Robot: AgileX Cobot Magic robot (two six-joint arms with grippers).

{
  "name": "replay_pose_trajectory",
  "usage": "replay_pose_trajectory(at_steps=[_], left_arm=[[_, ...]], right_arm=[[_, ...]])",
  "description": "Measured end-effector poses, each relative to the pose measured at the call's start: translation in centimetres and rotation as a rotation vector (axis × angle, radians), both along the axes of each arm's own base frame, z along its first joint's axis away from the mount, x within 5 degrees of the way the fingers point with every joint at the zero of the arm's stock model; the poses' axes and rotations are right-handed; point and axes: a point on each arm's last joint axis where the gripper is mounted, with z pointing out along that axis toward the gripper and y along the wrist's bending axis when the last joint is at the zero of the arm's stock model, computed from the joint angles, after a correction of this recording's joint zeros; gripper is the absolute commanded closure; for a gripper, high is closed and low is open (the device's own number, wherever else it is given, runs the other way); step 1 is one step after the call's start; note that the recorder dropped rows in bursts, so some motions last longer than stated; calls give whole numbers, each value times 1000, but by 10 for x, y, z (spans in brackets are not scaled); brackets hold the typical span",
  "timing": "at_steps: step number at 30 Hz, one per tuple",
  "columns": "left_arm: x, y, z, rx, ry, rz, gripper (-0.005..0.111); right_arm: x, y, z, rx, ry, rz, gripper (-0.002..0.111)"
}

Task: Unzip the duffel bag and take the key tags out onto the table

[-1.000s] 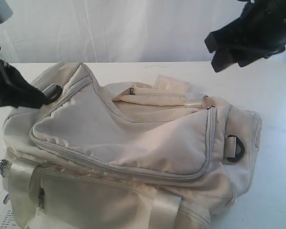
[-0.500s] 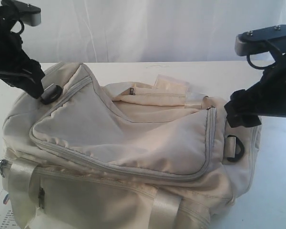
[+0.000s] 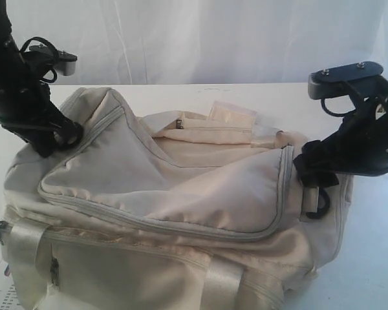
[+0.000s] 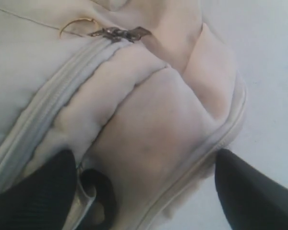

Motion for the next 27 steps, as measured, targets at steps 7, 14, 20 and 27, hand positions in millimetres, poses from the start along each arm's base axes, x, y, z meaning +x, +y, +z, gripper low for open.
replay_pose_trajectory(at_steps=[7, 14, 20, 27], left_arm=[[-22, 3, 3, -10, 14, 15, 106], [-53, 7, -1, -29, 17, 39, 106], [-76, 7, 3, -69, 10, 55, 106], [-88, 7, -2, -94, -3, 64, 106]], right_arm=[[13, -3, -20, -58, 46, -29, 57], [21, -3, -25, -66, 12, -25, 108], [31, -1, -17, -45, -86, -23, 108], [44, 1, 3, -37, -159, -23, 108]])
